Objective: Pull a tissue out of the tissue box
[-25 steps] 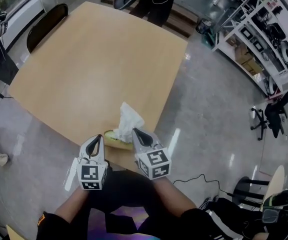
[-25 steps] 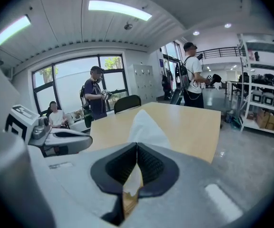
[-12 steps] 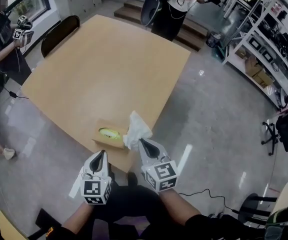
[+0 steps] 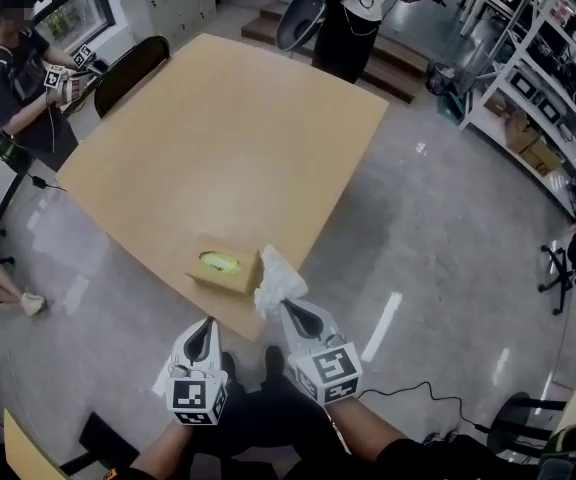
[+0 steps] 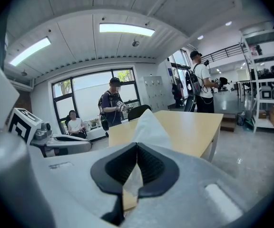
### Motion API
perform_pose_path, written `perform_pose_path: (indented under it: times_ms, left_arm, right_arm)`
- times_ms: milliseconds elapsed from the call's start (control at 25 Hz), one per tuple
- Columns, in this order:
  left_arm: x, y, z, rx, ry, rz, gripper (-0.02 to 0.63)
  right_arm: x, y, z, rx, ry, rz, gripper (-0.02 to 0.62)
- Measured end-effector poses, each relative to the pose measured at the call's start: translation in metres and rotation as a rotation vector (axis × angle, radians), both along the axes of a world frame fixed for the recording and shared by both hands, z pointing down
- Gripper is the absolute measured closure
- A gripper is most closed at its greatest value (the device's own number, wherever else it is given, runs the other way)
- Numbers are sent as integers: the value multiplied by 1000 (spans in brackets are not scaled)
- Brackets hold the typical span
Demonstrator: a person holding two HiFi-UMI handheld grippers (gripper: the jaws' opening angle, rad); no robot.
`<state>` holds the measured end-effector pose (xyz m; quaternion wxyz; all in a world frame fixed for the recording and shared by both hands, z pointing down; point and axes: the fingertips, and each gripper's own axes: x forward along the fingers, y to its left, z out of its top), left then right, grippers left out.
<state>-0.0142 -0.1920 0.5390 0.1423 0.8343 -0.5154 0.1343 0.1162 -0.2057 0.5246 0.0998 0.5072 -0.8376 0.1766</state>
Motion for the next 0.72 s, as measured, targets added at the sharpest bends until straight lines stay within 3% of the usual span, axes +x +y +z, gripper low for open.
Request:
perform_pose_path:
  times_ms: [280,480,720]
  left_arm:
    - [-7,9,-2,12,10,54,588]
    - [-10,19,-9,42,9,106,588]
    - [-54,38,-19,94,38,104,588]
  right_arm:
    - [-30,19,-7,39,-19,-10,600]
    - [-34,31,-9,46,-14,50,600]
    - [-64,60,-11,54,19,122,600]
